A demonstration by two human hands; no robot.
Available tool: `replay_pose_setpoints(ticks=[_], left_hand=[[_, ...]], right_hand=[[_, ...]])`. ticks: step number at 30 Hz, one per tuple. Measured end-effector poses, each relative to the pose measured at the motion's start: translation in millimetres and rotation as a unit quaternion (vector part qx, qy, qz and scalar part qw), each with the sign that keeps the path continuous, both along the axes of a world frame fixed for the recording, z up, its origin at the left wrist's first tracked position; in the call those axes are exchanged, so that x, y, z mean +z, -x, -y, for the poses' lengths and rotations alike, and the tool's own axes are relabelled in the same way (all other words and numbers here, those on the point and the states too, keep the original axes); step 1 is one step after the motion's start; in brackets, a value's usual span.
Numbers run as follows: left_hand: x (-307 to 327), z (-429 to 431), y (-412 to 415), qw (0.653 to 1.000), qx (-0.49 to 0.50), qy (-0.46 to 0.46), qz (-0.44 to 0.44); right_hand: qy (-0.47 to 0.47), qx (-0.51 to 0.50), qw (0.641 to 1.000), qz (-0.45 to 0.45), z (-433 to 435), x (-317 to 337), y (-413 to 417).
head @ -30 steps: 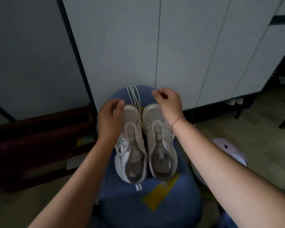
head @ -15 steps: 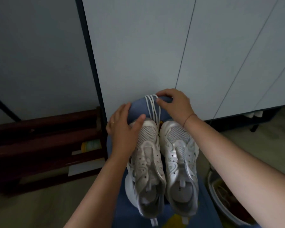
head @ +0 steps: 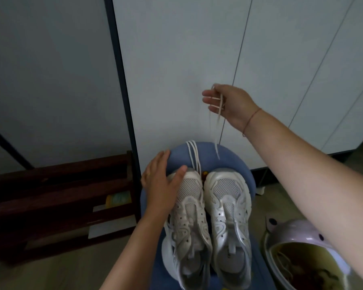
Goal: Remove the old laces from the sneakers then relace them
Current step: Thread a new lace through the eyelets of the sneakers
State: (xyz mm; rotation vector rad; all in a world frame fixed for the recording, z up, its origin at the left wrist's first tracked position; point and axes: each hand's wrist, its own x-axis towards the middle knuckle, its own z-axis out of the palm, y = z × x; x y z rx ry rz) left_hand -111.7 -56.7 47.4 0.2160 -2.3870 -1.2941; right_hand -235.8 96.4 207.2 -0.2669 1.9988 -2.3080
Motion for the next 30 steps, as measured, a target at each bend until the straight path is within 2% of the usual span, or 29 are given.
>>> replay_pose_setpoints(ticks=[2,6,11,15,19,23,27,30], left_hand=[[2,3,2,1.0,-0.005,-0.029,0.011],[18,15,4,0.986,-0.039,-0.157,0.024],[72,8,33,0.977,-0.101,-0.188,0.008],[115,-20,66,0.97,-0.191,-0.138,0.054],[128,-46,87,0.956,-0.259,-0.053,0.126],[129,-58,94,0.951,-0.287,0.002,0.118],[140,-59,92,0.961,-0.266,-0.034,0.068],[166,-58,93,0.964,-0.252,-0.071,0.039]], right_hand=[[-0.053,0.01,0.998,-0.038,1,22,-1],[-0.158,0.016,0.98,-0.12,-3,55,-5],[-0.203,0.012,0.954,-0.222,-11,90,-24],[-0.175,0.014,0.95,-0.26,-22,120,-43],[-0.106,0.022,0.955,-0.276,-36,150,-59],[-0.034,0.028,0.957,-0.286,-56,173,-72],[0.02,0.031,0.96,-0.276,-80,178,-80],[0.05,0.043,0.974,-0.215,-90,157,-82]])
